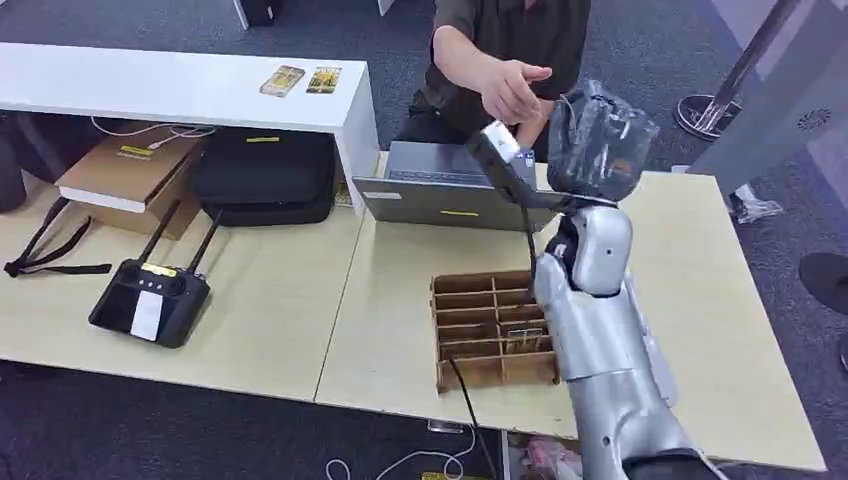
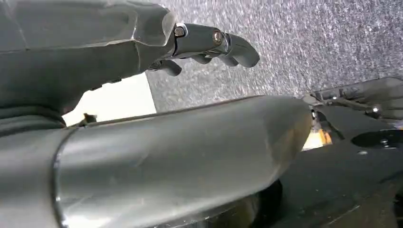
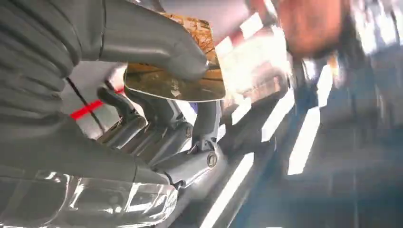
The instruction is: Pass the card to the sensor for recognition and then transmit it.
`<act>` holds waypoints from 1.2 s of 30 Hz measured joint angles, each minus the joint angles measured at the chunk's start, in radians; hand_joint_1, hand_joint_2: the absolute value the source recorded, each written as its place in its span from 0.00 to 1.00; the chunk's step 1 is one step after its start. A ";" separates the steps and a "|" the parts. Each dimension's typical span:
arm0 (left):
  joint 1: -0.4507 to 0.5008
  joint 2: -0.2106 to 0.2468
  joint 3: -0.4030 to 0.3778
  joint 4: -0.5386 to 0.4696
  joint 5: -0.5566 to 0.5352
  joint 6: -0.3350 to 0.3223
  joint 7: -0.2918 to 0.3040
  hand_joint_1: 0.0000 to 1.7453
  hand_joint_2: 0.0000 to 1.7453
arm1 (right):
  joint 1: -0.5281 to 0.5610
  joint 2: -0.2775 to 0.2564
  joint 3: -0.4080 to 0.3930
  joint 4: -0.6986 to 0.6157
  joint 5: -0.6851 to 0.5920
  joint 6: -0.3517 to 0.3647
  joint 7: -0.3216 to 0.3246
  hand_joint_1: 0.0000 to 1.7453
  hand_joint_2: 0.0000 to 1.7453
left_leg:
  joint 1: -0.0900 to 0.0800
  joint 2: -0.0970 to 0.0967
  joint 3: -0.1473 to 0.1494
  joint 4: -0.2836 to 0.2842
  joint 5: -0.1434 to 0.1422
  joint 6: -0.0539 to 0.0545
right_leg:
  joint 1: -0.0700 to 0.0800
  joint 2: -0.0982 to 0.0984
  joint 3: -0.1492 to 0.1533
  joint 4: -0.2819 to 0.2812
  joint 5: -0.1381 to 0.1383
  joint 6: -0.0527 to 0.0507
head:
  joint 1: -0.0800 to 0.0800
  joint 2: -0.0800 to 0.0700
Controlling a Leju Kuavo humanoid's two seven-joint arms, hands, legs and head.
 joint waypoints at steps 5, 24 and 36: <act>-0.010 0.000 -0.004 0.000 0.002 0.007 0.001 0.00 0.00 | -0.172 0.027 0.083 0.281 0.004 0.024 0.009 1.00 1.00 | 0.000 -0.004 0.000 0.000 0.001 -0.001 | 0.000 -0.004 0.000 0.000 0.000 0.000 | 0.000 0.000; 0.003 0.000 -0.004 0.000 -0.002 0.016 -0.002 0.00 0.00 | -0.261 0.066 0.133 0.459 0.004 0.032 0.003 1.00 1.00 | 0.000 -0.004 -0.001 0.000 0.001 -0.001 | 0.000 -0.003 0.000 0.000 -0.001 0.000 | 0.000 0.000; 0.004 0.000 -0.003 0.000 -0.011 0.024 -0.008 0.00 0.00 | -0.262 0.069 0.134 0.465 -0.007 0.034 0.003 0.00 1.00 | 0.000 -0.004 -0.001 0.000 0.001 -0.002 | 0.000 -0.003 0.000 0.000 -0.001 0.000 | 0.000 0.000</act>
